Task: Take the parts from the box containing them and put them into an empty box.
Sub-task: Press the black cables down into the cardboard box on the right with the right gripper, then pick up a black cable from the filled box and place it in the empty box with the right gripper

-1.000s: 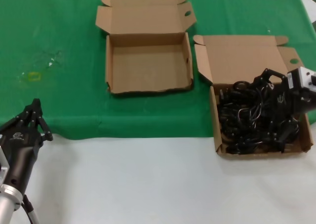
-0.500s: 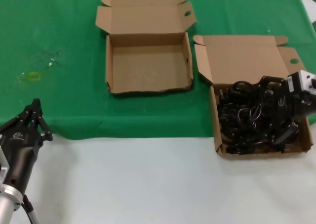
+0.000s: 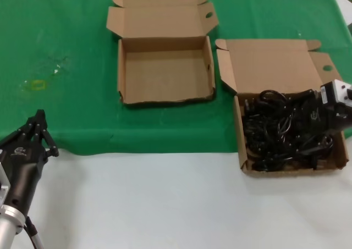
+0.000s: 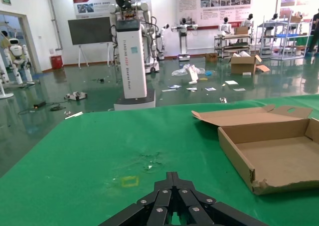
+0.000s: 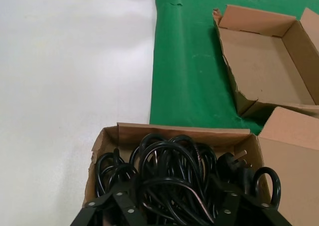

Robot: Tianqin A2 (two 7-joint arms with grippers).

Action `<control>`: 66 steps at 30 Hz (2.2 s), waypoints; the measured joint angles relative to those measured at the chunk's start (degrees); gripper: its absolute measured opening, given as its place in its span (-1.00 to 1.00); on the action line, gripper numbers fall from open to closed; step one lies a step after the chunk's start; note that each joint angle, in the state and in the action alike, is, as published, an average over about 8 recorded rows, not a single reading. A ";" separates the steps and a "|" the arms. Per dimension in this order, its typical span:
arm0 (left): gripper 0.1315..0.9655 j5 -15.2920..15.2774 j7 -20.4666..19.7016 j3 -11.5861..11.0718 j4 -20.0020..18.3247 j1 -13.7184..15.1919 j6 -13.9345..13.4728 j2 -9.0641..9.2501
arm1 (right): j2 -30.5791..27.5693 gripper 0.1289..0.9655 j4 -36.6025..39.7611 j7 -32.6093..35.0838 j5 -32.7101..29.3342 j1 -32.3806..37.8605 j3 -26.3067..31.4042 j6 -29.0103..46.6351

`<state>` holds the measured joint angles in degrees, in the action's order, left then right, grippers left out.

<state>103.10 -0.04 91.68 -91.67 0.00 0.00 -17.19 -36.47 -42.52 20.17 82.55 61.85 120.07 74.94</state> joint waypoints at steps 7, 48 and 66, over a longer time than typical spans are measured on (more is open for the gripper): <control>-0.97 0.01 0.00 0.00 0.00 0.00 0.00 0.00 | -0.01 -0.09 0.32 0.21 -0.15 0.24 -0.03 -0.05; -0.97 0.02 0.02 0.00 0.00 0.00 0.00 0.00 | -2.79 -0.69 -4.93 -6.64 0.68 4.60 -2.01 2.19; -0.97 0.02 0.02 0.00 0.00 0.00 0.00 0.00 | 7.03 -0.71 -5.24 -10.06 0.85 7.96 -1.68 -4.64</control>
<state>103.11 -0.02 91.68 -91.67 0.00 0.00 -17.19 -29.44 -47.76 10.11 83.40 69.81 118.40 70.30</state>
